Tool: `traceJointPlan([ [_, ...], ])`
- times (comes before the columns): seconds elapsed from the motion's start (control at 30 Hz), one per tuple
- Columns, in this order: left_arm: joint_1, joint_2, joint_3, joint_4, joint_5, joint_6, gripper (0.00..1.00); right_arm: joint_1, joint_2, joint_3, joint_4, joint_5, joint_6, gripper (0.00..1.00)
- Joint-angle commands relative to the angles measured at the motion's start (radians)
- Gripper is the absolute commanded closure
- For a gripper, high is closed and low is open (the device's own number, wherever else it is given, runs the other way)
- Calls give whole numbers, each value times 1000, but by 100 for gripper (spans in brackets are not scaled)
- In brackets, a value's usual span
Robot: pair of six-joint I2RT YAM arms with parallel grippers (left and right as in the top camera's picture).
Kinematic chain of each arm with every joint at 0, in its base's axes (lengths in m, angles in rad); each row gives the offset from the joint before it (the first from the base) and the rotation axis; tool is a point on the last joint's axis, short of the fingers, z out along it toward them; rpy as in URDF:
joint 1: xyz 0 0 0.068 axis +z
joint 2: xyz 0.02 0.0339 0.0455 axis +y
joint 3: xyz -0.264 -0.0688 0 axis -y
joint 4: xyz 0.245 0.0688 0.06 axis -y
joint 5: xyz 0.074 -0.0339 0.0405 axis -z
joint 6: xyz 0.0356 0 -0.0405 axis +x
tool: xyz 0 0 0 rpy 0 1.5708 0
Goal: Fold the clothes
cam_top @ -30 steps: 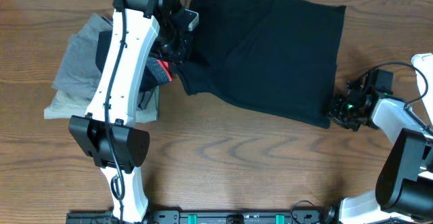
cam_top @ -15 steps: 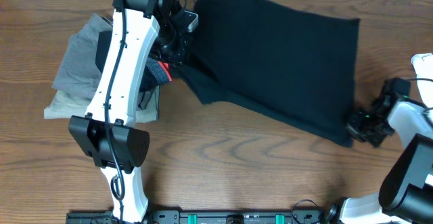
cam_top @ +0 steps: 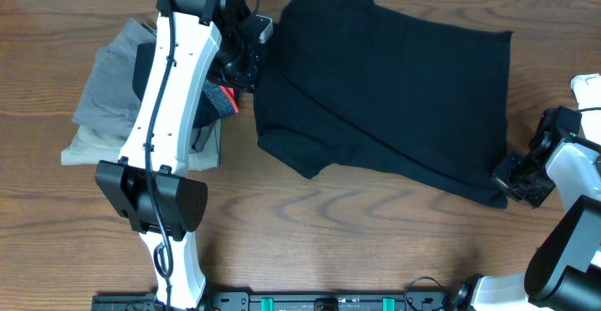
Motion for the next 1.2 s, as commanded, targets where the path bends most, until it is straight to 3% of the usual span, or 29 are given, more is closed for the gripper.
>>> traceJointPlan([
  [0.0, -1, -18, -6, -46, 1, -45, 71, -5, -14, 14, -8, 169, 77, 99],
  [0.23, -14, -18, -275, 90, 98, -53, 62, -13, -14, 14, 19, 156, 99, 99],
  [0.47, -14, -18, -601, 362, 105, -77, 42, -46, -14, 14, 81, 101, 107, 99],
  [0.6, -14, -18, -709, 485, 134, -77, 32, -58, -14, 14, 98, 89, 106, 99],
  [0.7, -14, -18, -767, 580, 241, -77, 27, -59, -14, 14, 112, 69, 106, 99],
  [0.9, -28, -18, -825, 625, 292, -77, 25, -59, -14, 14, 130, 44, 102, 99],
  [0.97, -37, -18, -845, 624, 292, -77, 32, -59, -14, 14, 132, 43, 102, 99],
  [1.1, -48, -18, -874, 616, 291, -77, 94, -61, -14, 14, 143, 45, 95, 99],
  [1.17, -49, -18, -875, 572, 291, -79, 94, -66, -14, 14, 167, 47, 72, 99],
])
